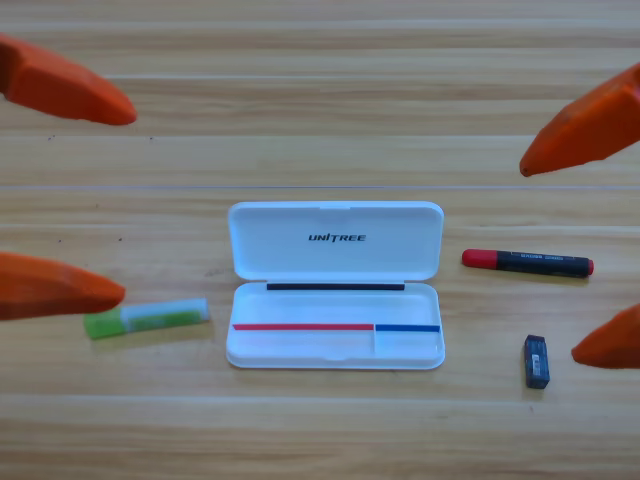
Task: Clean up eraser and pencils
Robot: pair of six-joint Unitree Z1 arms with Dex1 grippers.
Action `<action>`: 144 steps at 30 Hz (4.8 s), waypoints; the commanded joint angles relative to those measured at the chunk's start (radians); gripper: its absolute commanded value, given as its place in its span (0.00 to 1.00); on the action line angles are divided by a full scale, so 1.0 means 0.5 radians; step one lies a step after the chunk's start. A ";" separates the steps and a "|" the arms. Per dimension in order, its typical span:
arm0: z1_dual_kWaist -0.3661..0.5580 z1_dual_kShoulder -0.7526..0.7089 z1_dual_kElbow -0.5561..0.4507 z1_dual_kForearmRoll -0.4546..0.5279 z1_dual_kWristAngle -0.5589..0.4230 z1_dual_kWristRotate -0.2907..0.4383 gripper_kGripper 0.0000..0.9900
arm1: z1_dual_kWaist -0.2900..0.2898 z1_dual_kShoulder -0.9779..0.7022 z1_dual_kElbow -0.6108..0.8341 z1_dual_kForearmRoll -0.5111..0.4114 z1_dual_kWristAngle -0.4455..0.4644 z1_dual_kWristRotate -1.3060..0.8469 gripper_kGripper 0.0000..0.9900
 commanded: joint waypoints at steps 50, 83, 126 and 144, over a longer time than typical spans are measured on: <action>0.413 0.646 0.481 -0.831 1.211 0.664 0.99 | -0.784 1.243 0.051 0.084 -0.659 2.217 0.97; 0.797 0.901 0.423 -0.104 0.662 0.956 0.95 | -0.560 1.593 0.189 -0.063 -0.539 2.345 0.82; 0.720 1.557 0.140 -0.141 0.328 0.916 0.91 | -0.382 1.240 -0.087 0.446 -0.776 0.149 0.00; 0.720 1.582 0.254 -0.282 0.343 0.922 0.86 | -0.133 1.366 -0.397 0.450 -0.582 -0.364 0.00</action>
